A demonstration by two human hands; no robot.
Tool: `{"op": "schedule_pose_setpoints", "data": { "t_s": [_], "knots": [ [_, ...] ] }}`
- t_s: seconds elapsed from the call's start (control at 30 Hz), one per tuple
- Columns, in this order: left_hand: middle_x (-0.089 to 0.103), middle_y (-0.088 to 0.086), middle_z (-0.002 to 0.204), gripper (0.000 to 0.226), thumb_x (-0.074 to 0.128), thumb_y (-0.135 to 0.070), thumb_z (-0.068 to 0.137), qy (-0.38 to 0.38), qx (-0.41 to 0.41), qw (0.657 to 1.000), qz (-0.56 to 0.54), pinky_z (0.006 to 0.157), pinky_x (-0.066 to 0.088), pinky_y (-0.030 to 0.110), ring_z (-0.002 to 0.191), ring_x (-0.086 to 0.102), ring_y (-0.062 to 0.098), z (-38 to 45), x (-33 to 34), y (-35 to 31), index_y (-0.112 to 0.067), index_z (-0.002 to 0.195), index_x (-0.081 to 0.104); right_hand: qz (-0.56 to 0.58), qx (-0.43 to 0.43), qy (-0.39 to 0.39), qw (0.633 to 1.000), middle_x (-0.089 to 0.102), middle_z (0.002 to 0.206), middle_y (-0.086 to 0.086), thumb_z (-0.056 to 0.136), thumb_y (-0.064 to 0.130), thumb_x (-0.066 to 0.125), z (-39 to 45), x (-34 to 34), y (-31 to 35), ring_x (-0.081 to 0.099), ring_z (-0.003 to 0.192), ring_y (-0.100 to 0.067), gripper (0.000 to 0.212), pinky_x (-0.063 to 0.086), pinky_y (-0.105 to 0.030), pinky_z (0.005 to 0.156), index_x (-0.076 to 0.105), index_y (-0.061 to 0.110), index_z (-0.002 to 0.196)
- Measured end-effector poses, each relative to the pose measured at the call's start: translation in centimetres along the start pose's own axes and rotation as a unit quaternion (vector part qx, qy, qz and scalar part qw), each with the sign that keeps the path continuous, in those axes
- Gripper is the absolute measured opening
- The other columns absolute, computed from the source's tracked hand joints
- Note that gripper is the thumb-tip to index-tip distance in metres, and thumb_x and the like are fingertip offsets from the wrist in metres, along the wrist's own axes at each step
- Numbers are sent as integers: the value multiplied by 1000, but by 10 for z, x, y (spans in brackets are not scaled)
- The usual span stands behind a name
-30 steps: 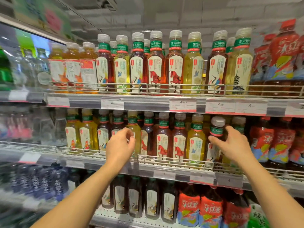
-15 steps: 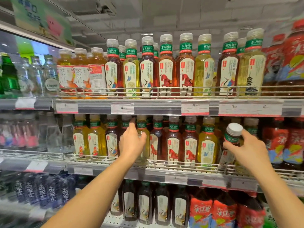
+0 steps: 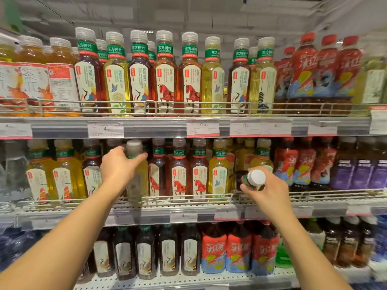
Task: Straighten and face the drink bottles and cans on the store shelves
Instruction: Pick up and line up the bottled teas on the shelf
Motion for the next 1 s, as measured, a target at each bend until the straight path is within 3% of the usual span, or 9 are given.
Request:
{"op": "schedule_pose_setpoints", "data": {
  "t_s": [0.13, 0.23, 0.33, 0.43, 0.5, 0.57, 0.73, 0.87, 1.0],
  "knots": [
    [69, -1, 116, 52, 80, -49, 80, -9, 78, 991, -104, 89, 52, 39, 107, 62, 20, -32, -23, 2, -19, 121, 69, -2, -16, -48, 999, 71, 94, 7, 78, 36, 87, -8, -22, 13, 64, 94, -19, 37, 41, -29, 74, 66, 26, 107],
    [64, -6, 110, 31, 80, -39, 83, -58, 100, 980, -165, 86, 45, 36, 103, 58, 17, -66, -49, 8, -30, 108, 64, 22, -35, -84, 996, 68, 90, 7, 79, 29, 86, -20, -35, 37, 59, 92, -16, 38, 36, -26, 76, 68, 23, 111],
    [67, -8, 109, 30, 79, -42, 83, -93, 57, 968, -227, 93, 48, 38, 106, 60, 16, -101, -70, 29, -33, 107, 64, 52, -46, -102, 992, 68, 91, 6, 78, 29, 86, -35, -34, 55, 60, 95, -15, 43, 38, -22, 77, 69, 23, 116],
    [71, -11, 104, 31, 80, -44, 82, -77, 32, 957, -279, 90, 50, 35, 101, 64, 12, -123, -85, 42, -34, 109, 66, 112, -57, -94, 988, 72, 97, 5, 76, 40, 83, -40, -27, 74, 63, 96, -12, 45, 42, -11, 84, 72, 20, 114],
    [71, -16, 102, 28, 79, -42, 83, -54, 28, 955, -292, 83, 49, 23, 96, 64, 3, -132, -91, 44, -38, 107, 66, 169, -61, -69, 981, 74, 95, 7, 74, 45, 85, -41, -16, 90, 65, 87, -10, 39, 48, -19, 84, 74, 24, 106],
    [70, -23, 102, 25, 75, -41, 83, -30, 24, 957, -289, 80, 48, 16, 97, 62, -4, -134, -90, 50, -41, 107, 66, 210, -66, -40, 975, 74, 87, 12, 75, 42, 89, -40, 3, 109, 67, 80, -4, 29, 52, -25, 78, 73, 31, 96],
    [62, -22, 124, 37, 77, -40, 85, 62, 35, 975, -210, 101, 43, 30, 115, 52, -9, -120, -56, 68, -42, 118, 60, 262, -70, 14, 962, 75, 88, 10, 79, 33, 87, -30, 80, 152, 70, 82, -2, 24, 57, -28, 74, 72, 24, 97],
    [42, -17, 153, 55, 77, -49, 83, 105, 50, 979, -169, 117, 23, 28, 142, 31, 1, -111, -26, 82, -45, 132, 51, 255, -64, 21, 965, 75, 91, 12, 80, 41, 84, -21, 134, 176, 71, 88, -5, 30, 56, -33, 79, 72, 22, 100],
    [35, -17, 158, 63, 68, -60, 82, 133, 58, 981, -130, 123, 17, 33, 150, 19, 7, -102, -8, 96, -35, 138, 55, 200, -85, 1, 976, 68, 84, 22, 81, 44, 82, -9, 156, 196, 66, 85, 0, 26, 50, -27, 80, 69, 27, 96]
  ]
}}
Point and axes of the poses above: each hand's wrist, its own z-axis towards the middle knuckle, its own x-axis out of the palm, y = z × x, the point moved 4 cm from there along z, towards the middle knuckle
